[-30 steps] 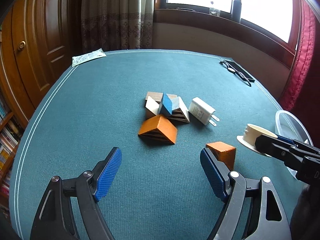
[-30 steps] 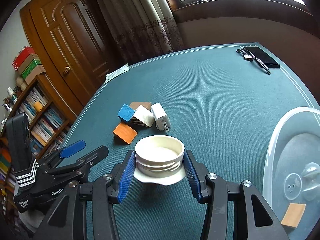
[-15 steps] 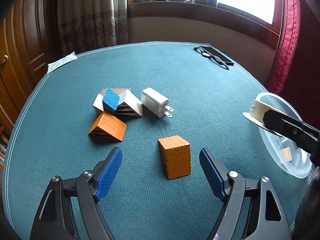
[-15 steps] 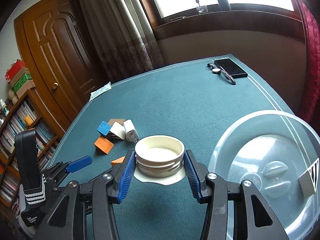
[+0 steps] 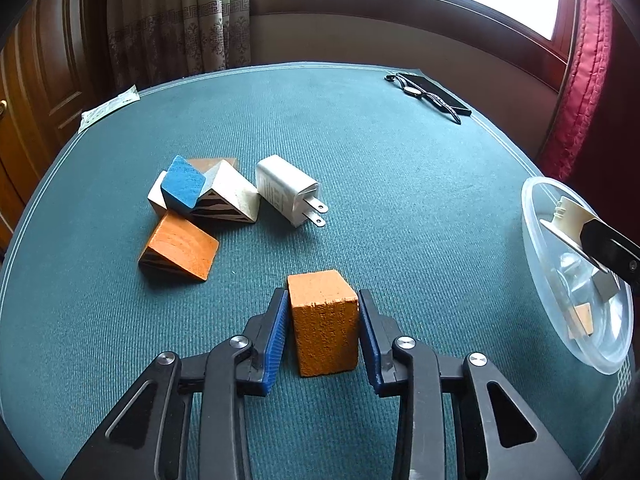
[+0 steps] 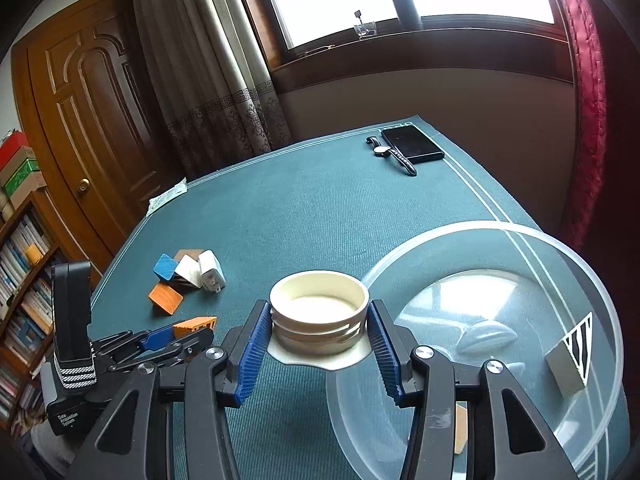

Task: Organize rigid objects
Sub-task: 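Carry the cup and orange cube over the bowl with both tools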

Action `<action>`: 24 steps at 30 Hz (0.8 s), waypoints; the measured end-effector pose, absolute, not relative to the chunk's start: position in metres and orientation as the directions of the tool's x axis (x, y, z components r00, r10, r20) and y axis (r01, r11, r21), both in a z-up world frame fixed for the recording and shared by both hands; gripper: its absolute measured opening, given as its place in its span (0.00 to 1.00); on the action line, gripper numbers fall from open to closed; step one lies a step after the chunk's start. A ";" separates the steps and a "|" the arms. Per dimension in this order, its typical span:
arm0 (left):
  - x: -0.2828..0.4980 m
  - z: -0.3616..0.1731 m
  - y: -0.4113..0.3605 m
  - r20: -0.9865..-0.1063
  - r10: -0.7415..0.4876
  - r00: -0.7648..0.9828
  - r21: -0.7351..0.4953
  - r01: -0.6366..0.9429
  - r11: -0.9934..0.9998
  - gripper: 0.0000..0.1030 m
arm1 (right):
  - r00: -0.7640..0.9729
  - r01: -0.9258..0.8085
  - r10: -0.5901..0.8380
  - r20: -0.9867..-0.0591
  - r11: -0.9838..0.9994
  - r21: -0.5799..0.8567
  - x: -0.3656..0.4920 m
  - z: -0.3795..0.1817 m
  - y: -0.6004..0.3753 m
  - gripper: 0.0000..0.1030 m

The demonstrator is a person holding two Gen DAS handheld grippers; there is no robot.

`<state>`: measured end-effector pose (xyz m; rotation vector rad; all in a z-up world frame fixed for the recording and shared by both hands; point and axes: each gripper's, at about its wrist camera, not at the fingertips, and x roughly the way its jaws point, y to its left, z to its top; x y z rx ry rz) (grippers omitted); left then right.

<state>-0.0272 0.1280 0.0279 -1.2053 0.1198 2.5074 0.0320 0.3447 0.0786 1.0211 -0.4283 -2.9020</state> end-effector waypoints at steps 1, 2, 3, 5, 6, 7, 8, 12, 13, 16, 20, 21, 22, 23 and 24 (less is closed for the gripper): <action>-0.027 0.028 0.127 -0.769 0.280 -0.575 -0.079 -0.350 -0.934 0.33 | -0.784 -0.064 -0.117 -0.609 -0.961 0.268 0.033 0.078 0.347 0.50; -0.026 0.029 0.127 -0.767 0.281 -0.578 -0.080 -0.349 -0.934 0.32 | -0.785 -0.071 -0.110 -0.609 -0.961 0.266 0.035 0.078 0.350 0.50; -0.026 0.030 0.126 -0.763 0.283 -0.581 -0.081 -0.350 -0.933 0.31 | -0.787 -0.080 -0.101 -0.609 -0.961 0.263 0.036 0.079 0.352 0.50; -0.024 0.033 0.126 -0.757 0.289 -0.586 -0.083 -0.353 -0.932 0.31 | -0.789 -0.097 -0.084 -0.608 -0.961 0.259 0.039 0.079 0.359 0.50; -0.023 0.036 0.126 -0.753 0.292 -0.589 -0.083 -0.356 -0.931 0.31 | -0.790 -0.107 -0.077 -0.608 -0.959 0.261 0.041 0.079 0.363 0.50; -0.022 0.038 0.127 -0.750 0.296 -0.592 -0.084 -0.359 -0.930 0.31 | -0.791 -0.116 -0.071 -0.608 -0.958 0.263 0.042 0.079 0.366 0.50; -0.021 0.040 0.127 -0.746 0.300 -0.594 -0.086 -0.362 -0.928 0.31 | -0.792 -0.124 -0.065 -0.607 -0.956 0.265 0.043 0.079 0.370 0.50; -0.015 0.048 0.131 -0.735 0.317 -0.600 -0.090 -0.378 -0.922 0.31 | -0.796 -0.156 -0.042 -0.604 -0.950 0.271 0.046 0.080 0.380 0.50; -0.013 0.050 0.132 -0.732 0.320 -0.601 -0.089 -0.382 -0.920 0.31 | -0.796 -0.162 -0.037 -0.604 -0.949 0.271 0.046 0.081 0.383 0.50; -0.008 0.057 0.138 -0.724 0.334 -0.603 -0.087 -0.402 -0.912 0.31 | -0.803 -0.200 -0.011 -0.596 -0.937 0.285 0.047 0.080 0.391 0.51; 0.000 0.066 0.146 -0.709 0.358 -0.608 -0.081 -0.434 -0.897 0.31 | -0.802 -0.265 0.036 -0.596 -0.916 0.302 0.048 0.077 0.408 0.59; 0.002 0.069 0.148 -0.705 0.363 -0.609 -0.080 -0.440 -0.894 0.31 | -0.801 -0.275 0.044 -0.597 -0.913 0.302 0.049 0.077 0.411 0.59; 0.004 0.071 0.150 -0.703 0.368 -0.609 -0.080 -0.446 -0.891 0.31 | -0.801 -0.282 0.050 -0.596 -0.910 0.303 0.049 0.077 0.414 0.59; 0.005 0.072 0.152 -0.701 0.373 -0.608 -0.080 -0.453 -0.888 0.31 | -0.802 -0.287 0.053 -0.595 -0.908 0.304 0.050 0.077 0.417 0.59; 0.007 0.074 0.154 -0.700 0.376 -0.607 -0.078 -0.459 -0.885 0.31 | -0.802 -0.290 0.055 -0.595 -0.907 0.306 0.051 0.077 0.418 0.59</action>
